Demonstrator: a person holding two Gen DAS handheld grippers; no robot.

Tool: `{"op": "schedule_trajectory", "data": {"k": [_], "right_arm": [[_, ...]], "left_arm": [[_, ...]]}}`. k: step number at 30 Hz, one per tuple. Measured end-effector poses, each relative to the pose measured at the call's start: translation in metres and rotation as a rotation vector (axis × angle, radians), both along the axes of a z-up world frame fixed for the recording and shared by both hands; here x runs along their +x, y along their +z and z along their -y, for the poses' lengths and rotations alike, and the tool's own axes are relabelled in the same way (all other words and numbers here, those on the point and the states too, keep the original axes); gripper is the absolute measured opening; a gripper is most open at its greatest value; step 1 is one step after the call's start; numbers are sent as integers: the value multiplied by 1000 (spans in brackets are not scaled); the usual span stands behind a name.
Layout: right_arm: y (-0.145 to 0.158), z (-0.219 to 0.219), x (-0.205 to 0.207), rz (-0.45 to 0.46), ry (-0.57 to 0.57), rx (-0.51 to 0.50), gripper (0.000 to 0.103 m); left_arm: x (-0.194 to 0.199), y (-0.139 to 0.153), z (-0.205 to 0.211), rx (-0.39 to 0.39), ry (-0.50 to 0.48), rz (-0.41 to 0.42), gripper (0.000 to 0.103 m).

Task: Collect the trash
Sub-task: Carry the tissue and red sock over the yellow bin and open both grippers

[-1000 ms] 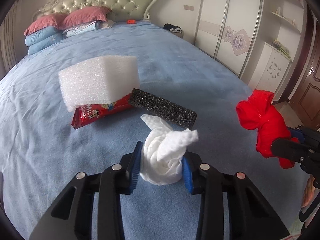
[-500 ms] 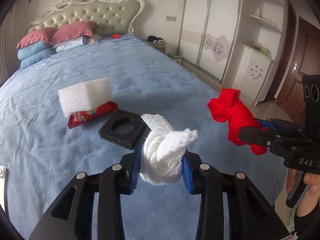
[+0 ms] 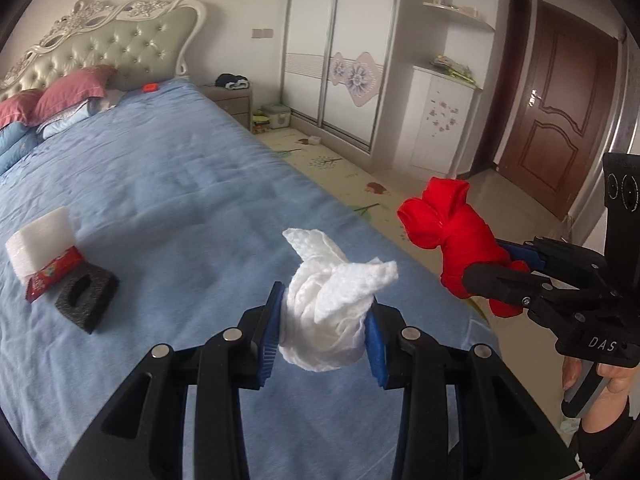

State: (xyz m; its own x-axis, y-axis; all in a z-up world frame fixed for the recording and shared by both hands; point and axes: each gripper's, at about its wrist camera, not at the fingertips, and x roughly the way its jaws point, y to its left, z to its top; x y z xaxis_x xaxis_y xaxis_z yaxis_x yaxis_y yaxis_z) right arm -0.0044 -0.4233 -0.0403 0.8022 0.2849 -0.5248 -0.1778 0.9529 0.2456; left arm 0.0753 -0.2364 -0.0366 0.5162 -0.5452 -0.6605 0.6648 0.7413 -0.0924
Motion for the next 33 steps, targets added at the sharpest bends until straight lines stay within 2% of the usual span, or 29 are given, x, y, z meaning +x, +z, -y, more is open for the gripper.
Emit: {"op": "schedule_trajectory", "data": {"k": [10,18,24,33], "right_arm": [[-30,94,-59,-71,-178,17,37],[-59,139,-97,-163,-278,10,38],[-86,168,-110,-242,-317,28,38],[-126,199,-105,-365,-331,51,38]], "left_arm": [[-35,-24,124,68,-223,-43,38],[-51,-68,207,148,-374,-154,38],[-54,-109,250,229,-434,-232,38],[-57,-147,285,331,-458,-291,38]]}}
